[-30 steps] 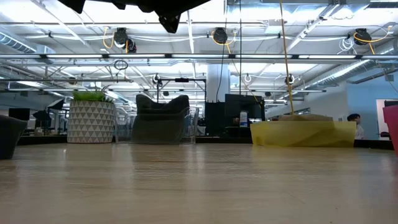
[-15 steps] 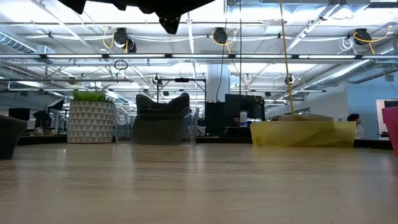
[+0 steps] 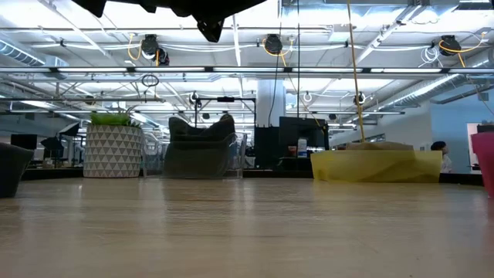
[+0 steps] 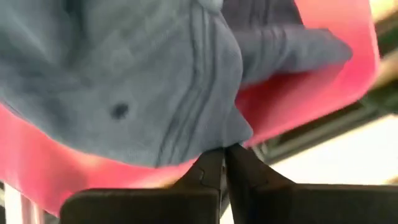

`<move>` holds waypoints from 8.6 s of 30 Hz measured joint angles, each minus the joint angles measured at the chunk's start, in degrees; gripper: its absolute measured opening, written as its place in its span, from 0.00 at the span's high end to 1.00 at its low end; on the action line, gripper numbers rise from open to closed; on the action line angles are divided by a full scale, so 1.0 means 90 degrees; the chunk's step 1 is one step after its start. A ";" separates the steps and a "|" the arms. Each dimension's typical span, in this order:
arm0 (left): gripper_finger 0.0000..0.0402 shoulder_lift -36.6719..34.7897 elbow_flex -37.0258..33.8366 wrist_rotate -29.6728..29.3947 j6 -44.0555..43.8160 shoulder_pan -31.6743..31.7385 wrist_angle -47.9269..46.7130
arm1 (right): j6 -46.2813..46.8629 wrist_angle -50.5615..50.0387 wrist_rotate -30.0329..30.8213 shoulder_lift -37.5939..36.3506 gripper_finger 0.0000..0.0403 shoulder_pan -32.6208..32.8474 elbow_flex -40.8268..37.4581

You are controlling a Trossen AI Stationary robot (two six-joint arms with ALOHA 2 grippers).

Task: Pick & Place hat
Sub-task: Put the blue cap into the pink bin, then adjust the pink bin

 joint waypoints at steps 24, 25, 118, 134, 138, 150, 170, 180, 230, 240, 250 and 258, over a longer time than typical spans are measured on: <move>0.76 0.0000 0.0000 -0.0002 -0.0022 0.0009 -0.0114 | 0.0060 0.1192 -0.0602 0.0376 1.00 -0.0017 -0.0804; 0.76 0.0000 0.0000 -0.0002 -0.0020 0.0012 -0.0114 | 0.0060 0.1047 -0.0602 0.0376 1.00 -0.0016 -0.0723; 0.76 0.0000 -0.0002 0.0001 -0.0146 0.0066 -0.0256 | -0.7631 0.3069 0.2981 -0.0673 1.00 -0.3586 -0.1008; 0.76 0.0000 -0.0002 0.0000 -0.0126 0.0078 -0.0282 | -0.8441 0.3797 0.1824 0.1567 1.00 -0.3701 0.0711; 0.76 0.0000 -0.0002 0.0002 -0.0131 0.0078 -0.0344 | -0.8311 0.3393 0.1574 0.2235 1.00 -0.3701 0.1247; 0.76 0.0000 -0.0002 0.0007 -0.0143 0.0078 -0.0464 | -0.6955 0.1970 0.0969 0.2812 1.00 -0.3480 0.1399; 0.76 0.0000 -0.0002 0.0024 -0.0143 0.0070 -0.0372 | -0.6900 0.1623 0.1109 0.2324 1.00 -0.3166 0.1494; 0.76 0.0000 -0.0002 0.0022 -0.0168 0.0070 -0.0364 | -0.7147 0.0333 0.2721 0.0988 1.00 -0.3540 0.1327; 0.76 0.0000 -0.0002 0.0017 -0.0163 0.0070 -0.0408 | -0.5846 0.1257 0.0812 0.0860 1.00 -0.3517 -0.0476; 0.76 0.0000 -0.0002 0.0017 -0.0160 0.0070 -0.0408 | -0.5531 0.0598 0.0994 0.0860 1.00 -0.3546 -0.0476; 0.76 0.0000 -0.0002 0.0017 -0.0160 0.0070 -0.0427 | -0.5328 0.0464 0.0836 0.0860 1.00 -0.3546 -0.0476; 0.76 0.0000 -0.0002 0.0017 -0.0160 0.0073 -0.0469 | -0.5248 0.0296 0.0935 0.0860 1.00 -0.3486 -0.0476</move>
